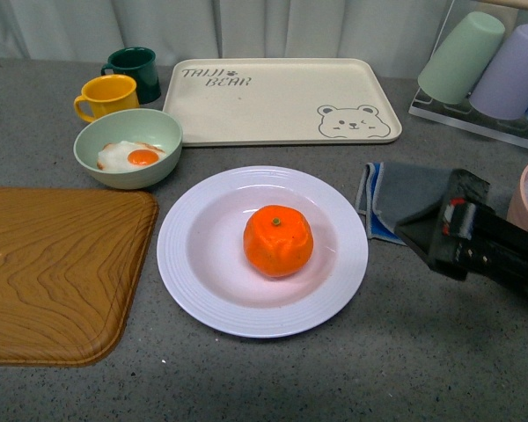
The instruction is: Place orange and plate with both arms
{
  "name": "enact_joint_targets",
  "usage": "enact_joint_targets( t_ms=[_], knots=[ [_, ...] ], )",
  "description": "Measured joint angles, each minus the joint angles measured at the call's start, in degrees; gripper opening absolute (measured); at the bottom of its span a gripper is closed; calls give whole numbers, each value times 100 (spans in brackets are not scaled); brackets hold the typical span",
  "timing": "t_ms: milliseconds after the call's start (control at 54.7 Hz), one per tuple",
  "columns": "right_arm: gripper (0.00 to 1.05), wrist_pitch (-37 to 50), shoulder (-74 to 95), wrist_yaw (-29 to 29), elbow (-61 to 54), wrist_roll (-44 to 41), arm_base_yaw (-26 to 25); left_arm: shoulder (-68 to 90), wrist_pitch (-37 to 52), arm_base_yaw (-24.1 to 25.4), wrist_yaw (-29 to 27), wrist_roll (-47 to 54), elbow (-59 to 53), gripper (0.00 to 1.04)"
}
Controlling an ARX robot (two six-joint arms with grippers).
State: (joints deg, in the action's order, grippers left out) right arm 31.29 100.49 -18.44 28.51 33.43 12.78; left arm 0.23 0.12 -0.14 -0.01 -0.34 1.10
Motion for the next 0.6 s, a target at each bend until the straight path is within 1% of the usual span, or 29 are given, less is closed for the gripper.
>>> enact_joint_targets(
  t_ms=[91, 146, 329, 604],
  knots=[
    [95, -131, 595, -577, 551, 535, -107, 0, 0, 0, 0, 0, 0, 98],
    [95, -286, 793, -737, 752, 651, -122, 0, 0, 0, 0, 2, 0, 98],
    [95, -990, 1331, -981, 1460, 719, -116, 0, 0, 0, 0, 2, 0, 98],
    [95, -1604, 1875, -1296, 2221, 837, -48, 0, 0, 0, 0, 4, 0, 98]
  ],
)
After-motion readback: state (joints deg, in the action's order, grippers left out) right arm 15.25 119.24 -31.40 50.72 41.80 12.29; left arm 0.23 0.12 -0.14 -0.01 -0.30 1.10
